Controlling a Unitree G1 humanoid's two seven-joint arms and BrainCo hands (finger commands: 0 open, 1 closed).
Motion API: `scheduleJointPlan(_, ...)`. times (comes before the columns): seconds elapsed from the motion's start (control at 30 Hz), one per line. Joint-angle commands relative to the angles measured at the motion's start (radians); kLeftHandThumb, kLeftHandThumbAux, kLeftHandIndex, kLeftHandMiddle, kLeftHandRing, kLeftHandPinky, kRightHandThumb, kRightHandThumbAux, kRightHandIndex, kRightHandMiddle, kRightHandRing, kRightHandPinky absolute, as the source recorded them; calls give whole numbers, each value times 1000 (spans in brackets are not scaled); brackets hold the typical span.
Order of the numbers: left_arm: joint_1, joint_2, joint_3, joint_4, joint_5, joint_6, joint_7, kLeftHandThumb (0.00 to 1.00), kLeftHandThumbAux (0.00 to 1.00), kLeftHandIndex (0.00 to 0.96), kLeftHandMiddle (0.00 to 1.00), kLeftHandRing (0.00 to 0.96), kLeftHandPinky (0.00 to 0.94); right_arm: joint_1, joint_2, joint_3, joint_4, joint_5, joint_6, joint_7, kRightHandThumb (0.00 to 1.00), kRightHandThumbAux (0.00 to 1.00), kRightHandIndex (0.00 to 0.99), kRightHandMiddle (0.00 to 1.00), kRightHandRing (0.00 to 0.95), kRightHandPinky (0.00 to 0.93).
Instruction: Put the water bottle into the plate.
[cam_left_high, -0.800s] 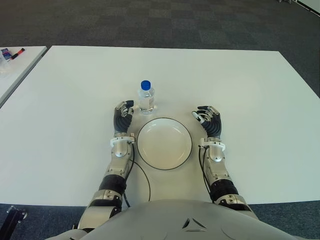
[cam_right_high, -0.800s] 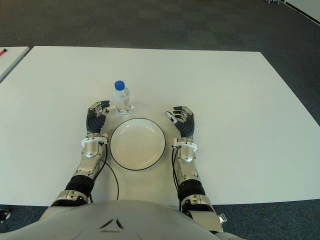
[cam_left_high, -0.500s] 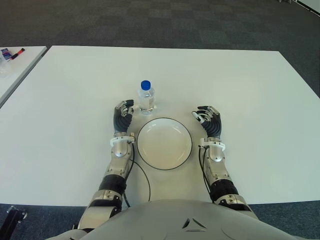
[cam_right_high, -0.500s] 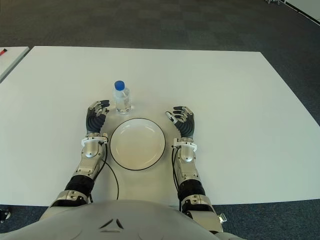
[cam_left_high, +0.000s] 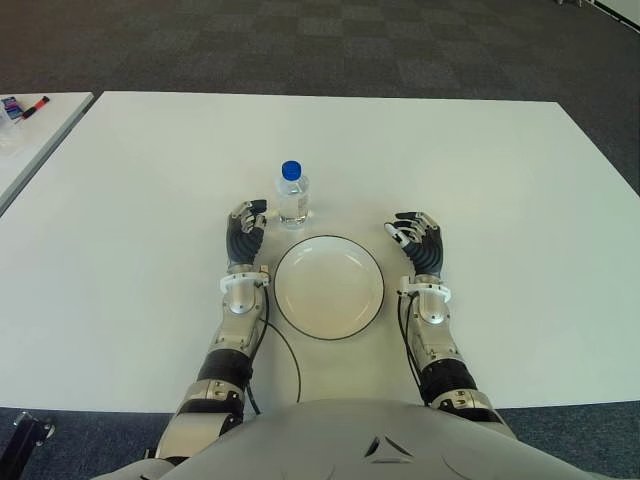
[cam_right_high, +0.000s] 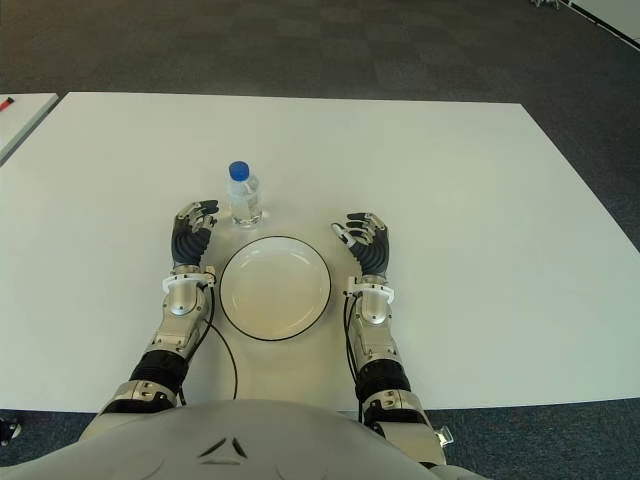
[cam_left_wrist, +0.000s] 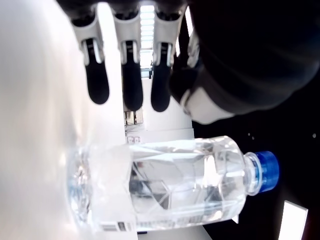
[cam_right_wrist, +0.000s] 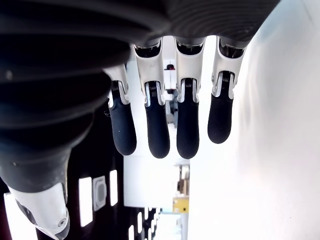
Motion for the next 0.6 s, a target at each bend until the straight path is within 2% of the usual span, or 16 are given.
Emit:
scheduleJointPlan(0.03, 67, -10, -25, -182, 66, 5, 42, 715, 708, 408, 320, 326, 369, 33, 2, -6, 23, 7, 34, 1, 695, 723, 420, 414, 415, 414)
scheduleJointPlan(0.13, 91, -18, -35, -268, 95, 23, 59, 714, 707, 408, 322, 330, 374, 32, 2, -6, 24, 6, 36, 0, 695, 723, 420, 412, 412, 413)
scheduleJointPlan(0.37, 131, -33, -58, -364, 124, 27, 72, 711, 707, 407, 316, 317, 358, 28, 3, -7, 28, 7, 35, -1, 696, 723, 420, 418, 420, 425)
scheduleJointPlan(0.6, 140, -28, -73, -376, 93, -1, 53, 708, 708, 407, 315, 311, 348, 26, 1, -4, 30, 4, 37, 2, 695, 724, 420, 419, 418, 411)
